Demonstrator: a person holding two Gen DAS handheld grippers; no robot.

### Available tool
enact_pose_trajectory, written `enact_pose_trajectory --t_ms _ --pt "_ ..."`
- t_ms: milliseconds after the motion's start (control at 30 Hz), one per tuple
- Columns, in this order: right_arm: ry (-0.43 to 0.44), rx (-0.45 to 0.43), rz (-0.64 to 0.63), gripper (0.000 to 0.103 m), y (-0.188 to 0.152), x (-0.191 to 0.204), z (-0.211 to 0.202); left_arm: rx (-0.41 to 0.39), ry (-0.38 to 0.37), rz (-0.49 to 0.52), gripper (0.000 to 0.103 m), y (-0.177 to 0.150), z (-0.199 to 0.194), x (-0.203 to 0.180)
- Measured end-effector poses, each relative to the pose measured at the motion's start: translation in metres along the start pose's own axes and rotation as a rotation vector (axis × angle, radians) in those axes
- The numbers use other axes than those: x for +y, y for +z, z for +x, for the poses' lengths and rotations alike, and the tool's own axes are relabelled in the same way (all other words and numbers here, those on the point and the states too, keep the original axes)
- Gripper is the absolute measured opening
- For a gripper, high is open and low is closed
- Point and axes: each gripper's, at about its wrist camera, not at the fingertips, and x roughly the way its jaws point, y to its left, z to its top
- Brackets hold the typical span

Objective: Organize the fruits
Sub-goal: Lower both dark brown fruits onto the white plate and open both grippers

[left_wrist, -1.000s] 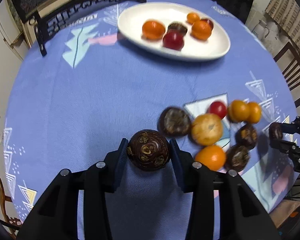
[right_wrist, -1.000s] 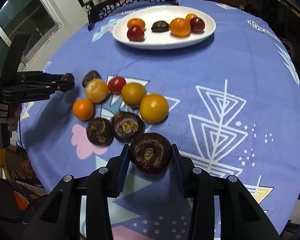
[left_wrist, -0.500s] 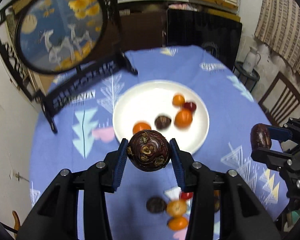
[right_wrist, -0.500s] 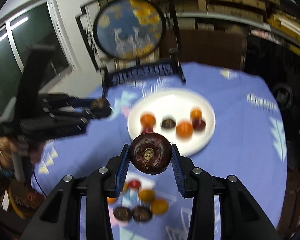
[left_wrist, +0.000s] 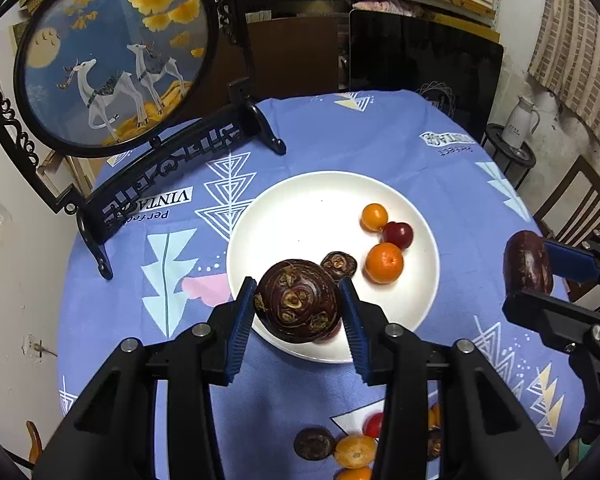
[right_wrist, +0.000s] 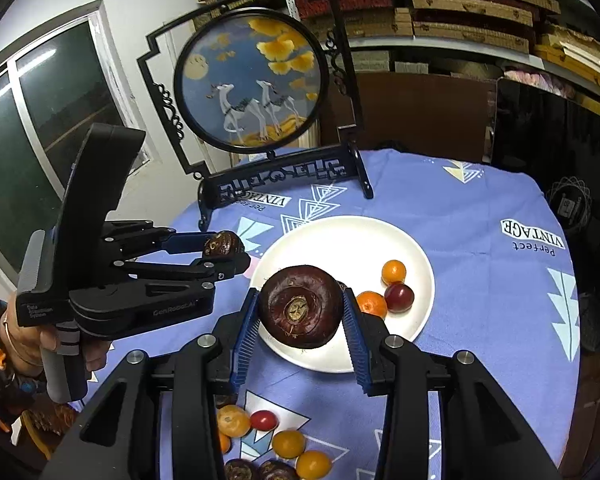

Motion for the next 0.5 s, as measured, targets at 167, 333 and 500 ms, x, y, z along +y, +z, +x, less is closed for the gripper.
enact_pose_trajectory --t_ms 167,333,500 --pt "-0.016 0.028 0.002 0.041 0.004 -0.009 0.019 0.021 -0.004 -0.018 0.041 0.007 0.019 0.008" --pt "-0.042 0.063 0.022 0.041 0.004 -0.025 0.043 0.068 -0.003 -0.063 0.041 0.013 0.048 0.024" --pt "-0.049 0.107 0.032 0.041 0.005 -0.037 0.076 0.106 0.006 -0.086 0.041 0.023 0.078 0.03"
